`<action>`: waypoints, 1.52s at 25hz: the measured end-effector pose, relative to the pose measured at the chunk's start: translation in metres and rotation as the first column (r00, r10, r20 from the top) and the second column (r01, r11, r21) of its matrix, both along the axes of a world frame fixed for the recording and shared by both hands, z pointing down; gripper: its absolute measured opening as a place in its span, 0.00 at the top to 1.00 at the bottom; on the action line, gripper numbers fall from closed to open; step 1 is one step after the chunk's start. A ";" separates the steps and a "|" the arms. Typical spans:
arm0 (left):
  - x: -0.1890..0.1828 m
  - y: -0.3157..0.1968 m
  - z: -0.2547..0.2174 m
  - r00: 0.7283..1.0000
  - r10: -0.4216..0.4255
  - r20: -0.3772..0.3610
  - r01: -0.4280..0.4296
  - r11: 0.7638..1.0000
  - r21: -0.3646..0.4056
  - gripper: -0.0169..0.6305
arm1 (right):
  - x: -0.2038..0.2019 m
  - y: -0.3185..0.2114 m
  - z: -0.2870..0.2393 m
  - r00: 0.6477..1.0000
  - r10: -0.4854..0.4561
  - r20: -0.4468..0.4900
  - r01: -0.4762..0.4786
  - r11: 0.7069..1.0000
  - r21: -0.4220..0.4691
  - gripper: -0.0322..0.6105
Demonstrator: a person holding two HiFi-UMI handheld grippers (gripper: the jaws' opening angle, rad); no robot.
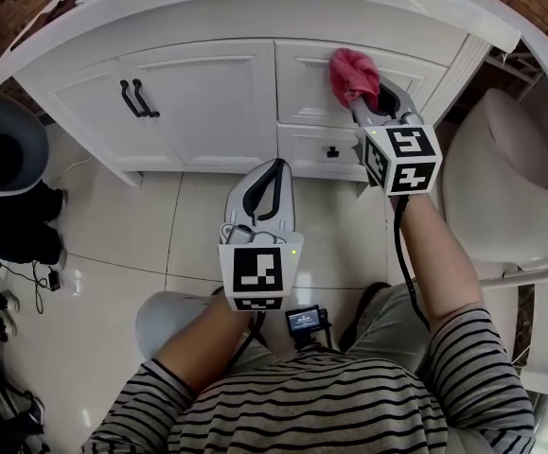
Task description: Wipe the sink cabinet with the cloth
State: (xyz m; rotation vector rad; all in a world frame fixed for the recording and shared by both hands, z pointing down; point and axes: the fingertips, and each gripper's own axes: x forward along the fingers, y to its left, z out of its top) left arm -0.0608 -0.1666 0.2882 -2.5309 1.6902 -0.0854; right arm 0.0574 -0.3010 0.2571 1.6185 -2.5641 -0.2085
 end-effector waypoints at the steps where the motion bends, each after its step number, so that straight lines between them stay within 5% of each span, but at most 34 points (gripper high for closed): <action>1: 0.002 0.001 0.000 1.000 0.004 0.003 -0.004 1.000 0.003 0.97 | 0.016 0.001 0.000 1.000 0.024 0.017 -0.024 1.000 -0.005 0.82; 12: 0.013 0.004 0.007 0.999 0.018 0.029 -0.018 1.000 -0.006 0.97 | 0.151 0.029 0.011 0.938 0.276 0.208 -0.261 0.960 -0.100 0.82; 16: 0.012 0.006 0.001 1.000 0.022 0.010 -0.022 1.000 0.008 0.97 | 0.082 0.051 0.004 0.962 0.074 0.262 -0.058 0.996 -0.070 0.82; 20: 0.008 0.007 -0.001 1.000 0.010 -0.004 -0.009 1.000 0.018 0.97 | -0.021 0.042 0.009 0.958 -0.132 0.257 0.152 0.986 -0.062 0.82; 25: -0.003 0.003 -0.001 1.000 -0.016 -0.002 0.016 1.000 0.017 0.97 | -0.094 0.006 0.040 0.964 -0.172 0.204 0.201 0.971 -0.131 0.82; 34: 0.000 0.002 -0.005 1.000 0.006 -0.006 -0.006 1.000 0.026 0.97 | -0.027 -0.011 0.085 0.989 0.042 0.139 -0.008 0.971 -0.237 0.83; 38: 0.006 0.004 -0.002 1.000 0.013 0.005 -0.013 1.000 0.021 0.97 | -0.019 0.016 0.096 0.990 -0.023 0.141 0.059 0.966 -0.251 0.82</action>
